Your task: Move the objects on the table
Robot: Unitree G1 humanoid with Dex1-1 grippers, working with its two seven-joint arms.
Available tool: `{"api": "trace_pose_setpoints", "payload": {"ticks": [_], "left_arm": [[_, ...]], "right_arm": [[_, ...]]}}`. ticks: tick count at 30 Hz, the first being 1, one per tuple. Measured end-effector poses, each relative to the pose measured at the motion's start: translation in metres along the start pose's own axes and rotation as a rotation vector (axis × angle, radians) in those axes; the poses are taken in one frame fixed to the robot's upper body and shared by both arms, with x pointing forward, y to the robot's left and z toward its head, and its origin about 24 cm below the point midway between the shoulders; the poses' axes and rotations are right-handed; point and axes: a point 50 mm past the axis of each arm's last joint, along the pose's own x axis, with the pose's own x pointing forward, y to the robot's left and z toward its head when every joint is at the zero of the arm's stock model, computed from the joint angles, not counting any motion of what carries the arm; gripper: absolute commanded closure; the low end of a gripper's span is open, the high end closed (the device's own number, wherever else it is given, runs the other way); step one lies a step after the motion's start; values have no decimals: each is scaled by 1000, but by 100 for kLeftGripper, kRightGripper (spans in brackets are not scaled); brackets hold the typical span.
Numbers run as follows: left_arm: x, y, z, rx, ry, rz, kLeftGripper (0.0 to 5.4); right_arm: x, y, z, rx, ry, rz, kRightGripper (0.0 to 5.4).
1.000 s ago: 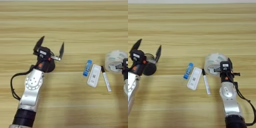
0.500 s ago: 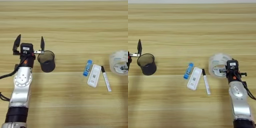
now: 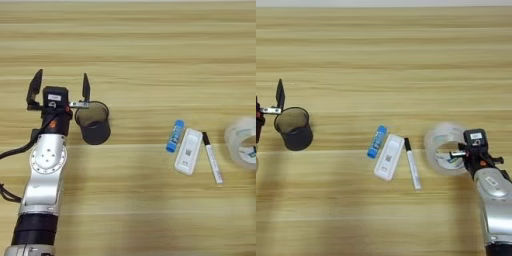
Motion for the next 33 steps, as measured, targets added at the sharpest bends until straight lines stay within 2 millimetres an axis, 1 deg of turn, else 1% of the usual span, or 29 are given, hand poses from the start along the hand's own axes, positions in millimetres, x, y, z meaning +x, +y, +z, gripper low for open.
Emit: {"api": "trace_pose_setpoints", "payload": {"ticks": [3,7,17,18,26,29,33], "left_arm": [[0,-1,0,-1,1,1,0],[0,-2,0,-3,2,-3,0],[0,-2,0,-3,3,2,0],[0,-2,0,-3,3,2,0],[0,-2,0,-3,3,1,0],[0,-2,-1,-3,6,0,0],[0,-3,-1,-3,7,-1,0]], "right_arm": [[4,-5,-4,-6,35,12,437],[12,-3,-10,10,73,31,437],[26,1,-6,12,59,51,437],[28,2,-6,12,59,54,408],[30,8,-14,5,98,75,310],[30,8,-17,5,113,79,281],[30,9,-17,7,121,97,219]]}}
